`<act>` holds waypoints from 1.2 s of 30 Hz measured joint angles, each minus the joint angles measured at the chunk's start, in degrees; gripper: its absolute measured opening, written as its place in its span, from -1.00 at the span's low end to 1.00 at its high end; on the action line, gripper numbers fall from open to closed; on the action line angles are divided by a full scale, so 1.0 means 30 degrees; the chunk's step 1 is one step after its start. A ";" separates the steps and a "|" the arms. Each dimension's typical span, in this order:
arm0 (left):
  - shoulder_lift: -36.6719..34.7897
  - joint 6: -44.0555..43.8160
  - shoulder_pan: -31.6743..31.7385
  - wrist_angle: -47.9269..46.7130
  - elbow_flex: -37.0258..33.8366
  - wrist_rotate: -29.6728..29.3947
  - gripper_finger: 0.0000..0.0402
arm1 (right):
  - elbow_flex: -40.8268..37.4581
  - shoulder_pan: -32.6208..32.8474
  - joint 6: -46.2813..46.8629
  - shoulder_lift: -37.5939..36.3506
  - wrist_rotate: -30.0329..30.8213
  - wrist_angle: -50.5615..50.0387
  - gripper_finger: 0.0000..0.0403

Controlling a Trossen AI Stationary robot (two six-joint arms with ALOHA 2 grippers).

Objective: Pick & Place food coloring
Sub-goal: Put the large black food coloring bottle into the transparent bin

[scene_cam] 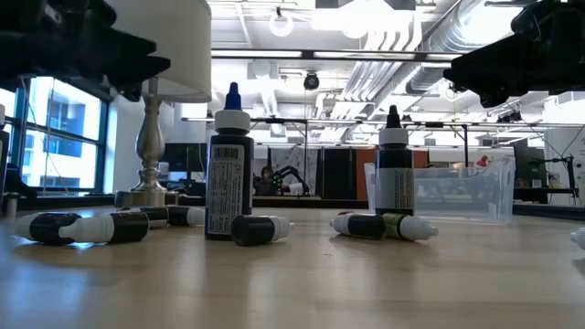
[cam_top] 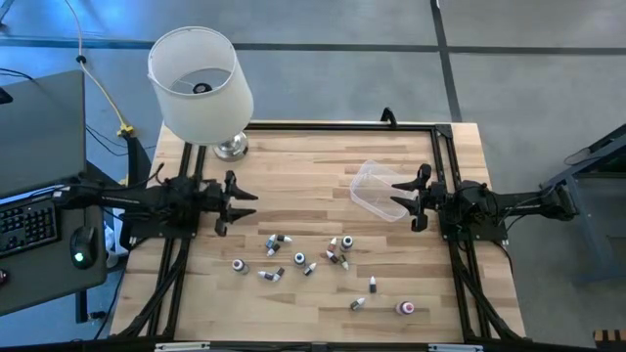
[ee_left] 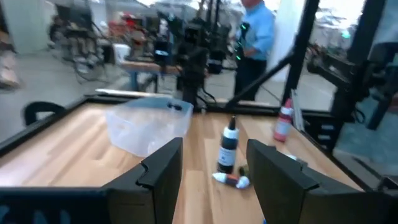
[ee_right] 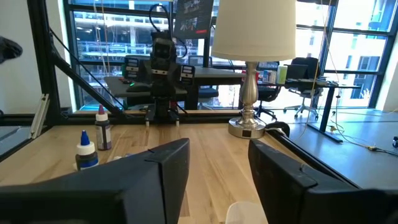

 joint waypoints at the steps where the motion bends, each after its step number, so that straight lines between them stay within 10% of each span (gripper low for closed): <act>1: 0.0848 0.0000 -0.0002 -0.0031 0.0249 0.0005 -0.12 | 0.0003 0.0007 0.0000 0.0005 -0.0005 -0.0007 -0.22; 12: 0.7894 0.0707 -0.0004 0.4220 0.2653 0.0257 -0.12 | 0.0003 -0.0044 -0.0322 0.0003 0.0908 0.0638 -0.21; 26: 0.8478 0.3022 0.0000 0.3601 0.4016 0.1185 -0.12 | 0.0001 -0.0015 0.5929 0.0022 0.0495 0.1774 -0.21; 36: 0.8186 0.2013 -0.0001 0.3425 0.4017 0.1469 -0.12 | 0.0736 -0.0044 0.0977 0.2170 -0.1424 0.6411 -0.28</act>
